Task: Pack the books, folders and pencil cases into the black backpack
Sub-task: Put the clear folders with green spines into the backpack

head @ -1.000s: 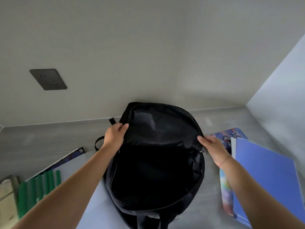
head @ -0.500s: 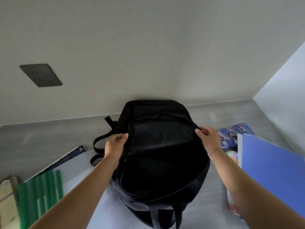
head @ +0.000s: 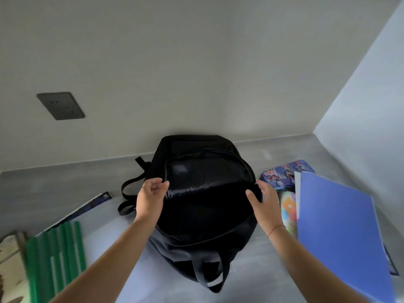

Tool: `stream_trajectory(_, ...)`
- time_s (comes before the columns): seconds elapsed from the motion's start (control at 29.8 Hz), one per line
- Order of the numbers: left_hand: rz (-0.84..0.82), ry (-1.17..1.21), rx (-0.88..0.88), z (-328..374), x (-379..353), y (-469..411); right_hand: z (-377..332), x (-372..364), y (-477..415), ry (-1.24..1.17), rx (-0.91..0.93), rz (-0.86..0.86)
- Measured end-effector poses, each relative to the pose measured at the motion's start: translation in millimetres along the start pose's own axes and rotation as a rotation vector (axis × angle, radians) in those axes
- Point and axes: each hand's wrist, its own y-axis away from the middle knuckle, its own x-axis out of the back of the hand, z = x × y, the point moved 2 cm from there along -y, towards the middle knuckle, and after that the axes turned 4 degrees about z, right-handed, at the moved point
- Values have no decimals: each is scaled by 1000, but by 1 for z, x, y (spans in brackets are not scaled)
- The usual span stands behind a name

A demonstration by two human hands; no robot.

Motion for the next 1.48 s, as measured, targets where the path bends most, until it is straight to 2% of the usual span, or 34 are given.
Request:
stream_trajectory(0.17,100,57,78,-31,33,24,-47,-23,46,-42,237,-65)
stream_trajectory(0.37,250,32,177,-84,98,39,-112,-84,113,-115,487,-365)
stream_trajectory(0.5,329,-96,201,-129,146,49,-130,-134,164,-121,607,-597)
stream_trajectory(0.64,446,-341,373,-166,184,66,-115,-181,199,58,656,-822)
stream_trajectory(0.74,504,-357,537,-192,199,84,-92,-209,204,320,701,-886)
stream_trajectory(0.84,456,-232,642,-215,198,90,-70,-220,198,585,654,-914)
stream_trajectory(0.91,406,-84,664,-228,196,90,-56,-225,197,729,667,-942)
stream_trajectory(0.97,382,-36,685,-235,197,91,-47,-228,199,826,696,-961)
stream_trajectory(1.11,358,-13,702,-237,202,90,-42,-232,202,897,754,-948)
stream_trajectory(1.48,261,52,709,-235,211,89,-63,-245,233,897,797,-1045)
